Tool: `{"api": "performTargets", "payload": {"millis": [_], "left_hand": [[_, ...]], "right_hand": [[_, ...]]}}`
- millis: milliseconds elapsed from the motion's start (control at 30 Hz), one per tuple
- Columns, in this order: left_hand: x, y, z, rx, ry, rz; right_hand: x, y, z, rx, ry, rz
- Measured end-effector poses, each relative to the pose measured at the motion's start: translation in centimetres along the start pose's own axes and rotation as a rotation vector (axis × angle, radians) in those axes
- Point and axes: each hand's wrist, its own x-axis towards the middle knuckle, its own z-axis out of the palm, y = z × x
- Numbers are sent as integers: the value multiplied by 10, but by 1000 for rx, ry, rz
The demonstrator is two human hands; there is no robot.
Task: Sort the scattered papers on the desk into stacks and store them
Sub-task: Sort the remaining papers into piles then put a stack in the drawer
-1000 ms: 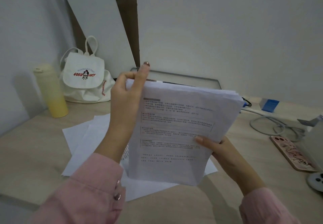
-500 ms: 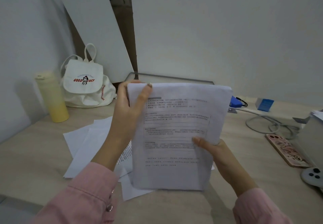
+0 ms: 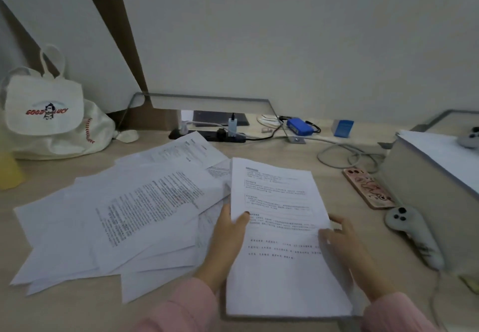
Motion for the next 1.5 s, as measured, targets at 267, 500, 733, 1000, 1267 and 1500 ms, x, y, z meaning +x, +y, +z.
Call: {"api": "performTargets", "payload": {"millis": [267,500,733,1000,1267,1500], "left_hand": [[18,-13,56,122,-146,-38],[12,-27,66,371,-305,80],[18,-28,51,374,-426,75],[29,-15,-18,393,-204,119],[15,-28,-154,722,84,99],[-13,-39,-210,1070,72,-13]], "right_hand": [[30,29,-37,-132,105,29],[47,36,-34,-342,150,-107],[44,26,-44,-575,114,-8],[5,-55,9,-534,-317,-308],[-13,-72,142,-1,-656,-16],[-3,-69,204,367,-491,230]]}}
